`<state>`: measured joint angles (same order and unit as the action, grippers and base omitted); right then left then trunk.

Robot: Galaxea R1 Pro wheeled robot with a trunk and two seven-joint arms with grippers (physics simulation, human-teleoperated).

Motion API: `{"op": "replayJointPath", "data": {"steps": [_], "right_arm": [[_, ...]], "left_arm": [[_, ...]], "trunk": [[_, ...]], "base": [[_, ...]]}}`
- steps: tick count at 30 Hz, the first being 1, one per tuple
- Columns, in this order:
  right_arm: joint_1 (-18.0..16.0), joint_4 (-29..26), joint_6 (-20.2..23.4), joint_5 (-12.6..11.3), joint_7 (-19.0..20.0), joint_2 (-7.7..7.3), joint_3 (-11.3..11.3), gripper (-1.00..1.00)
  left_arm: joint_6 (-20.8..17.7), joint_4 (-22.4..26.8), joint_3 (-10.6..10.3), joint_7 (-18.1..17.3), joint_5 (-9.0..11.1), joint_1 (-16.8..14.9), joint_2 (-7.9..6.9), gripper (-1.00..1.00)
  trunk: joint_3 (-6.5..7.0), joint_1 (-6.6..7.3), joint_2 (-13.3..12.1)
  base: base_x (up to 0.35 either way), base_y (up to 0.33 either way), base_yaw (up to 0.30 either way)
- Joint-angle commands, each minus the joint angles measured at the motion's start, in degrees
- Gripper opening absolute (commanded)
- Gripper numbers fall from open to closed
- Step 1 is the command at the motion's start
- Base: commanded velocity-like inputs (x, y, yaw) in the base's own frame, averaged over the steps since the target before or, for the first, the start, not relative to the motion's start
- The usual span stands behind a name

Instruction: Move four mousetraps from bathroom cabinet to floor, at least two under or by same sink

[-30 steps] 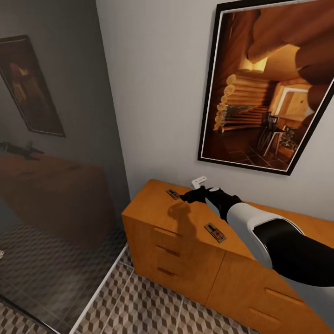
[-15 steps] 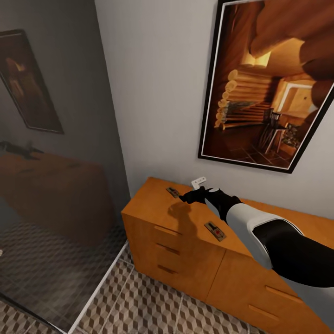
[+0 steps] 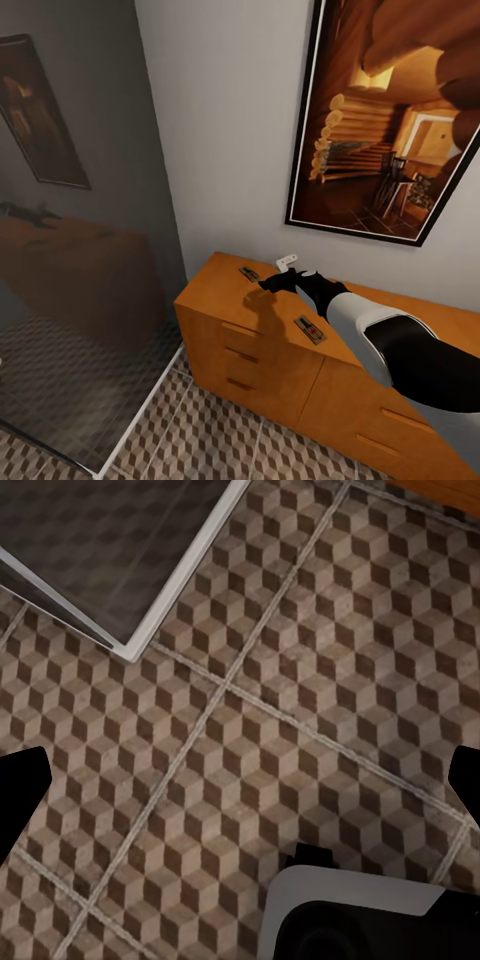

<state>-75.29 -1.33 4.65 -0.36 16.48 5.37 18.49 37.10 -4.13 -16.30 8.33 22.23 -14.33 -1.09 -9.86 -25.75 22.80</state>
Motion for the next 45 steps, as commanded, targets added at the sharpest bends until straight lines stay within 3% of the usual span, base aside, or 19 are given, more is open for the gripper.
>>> {"op": "replayJointPath", "data": {"steps": [1,8,16,33,45], "right_arm": [[0.0,-0.1,-0.2,-0.1,0.3,-0.07,0.1,1.00],[0.0,0.0,-3.1,0.0,3.4,-0.27,0.1,1.00],[0.0,0.0,-4.2,0.0,9.0,-2.73,0.1,1.00],[0.4,0.0,-4.4,-0.1,10.9,-3.53,0.1,1.00],[0.7,0.0,-4.4,-2.8,13.9,-4.20,0.1,1.00]], "left_arm": [[0.3,-0.2,-0.5,0.3,0.1,-0.1,0.03,1.00],[0.3,-0.2,-0.5,0.3,0.1,-0.1,0.03,1.00],[0.3,-0.2,-0.5,0.3,0.1,-0.1,0.03,1.00],[0.3,-0.2,-0.5,0.3,0.1,-0.1,0.03,1.00],[0.3,-0.2,-0.5,0.3,0.1,-0.1,0.03,1.00]], "trunk": [[-0.13,-0.03,0.1],[-0.15,-0.03,0.1],[-0.16,-0.03,0.1],[-0.16,-0.03,0.1],[-0.16,-0.03,0.1]], "base": [[0.000,0.000,0.000],[0.000,0.000,0.000],[0.000,0.000,0.000],[0.000,0.000,0.000],[0.000,0.000,0.000]]}}
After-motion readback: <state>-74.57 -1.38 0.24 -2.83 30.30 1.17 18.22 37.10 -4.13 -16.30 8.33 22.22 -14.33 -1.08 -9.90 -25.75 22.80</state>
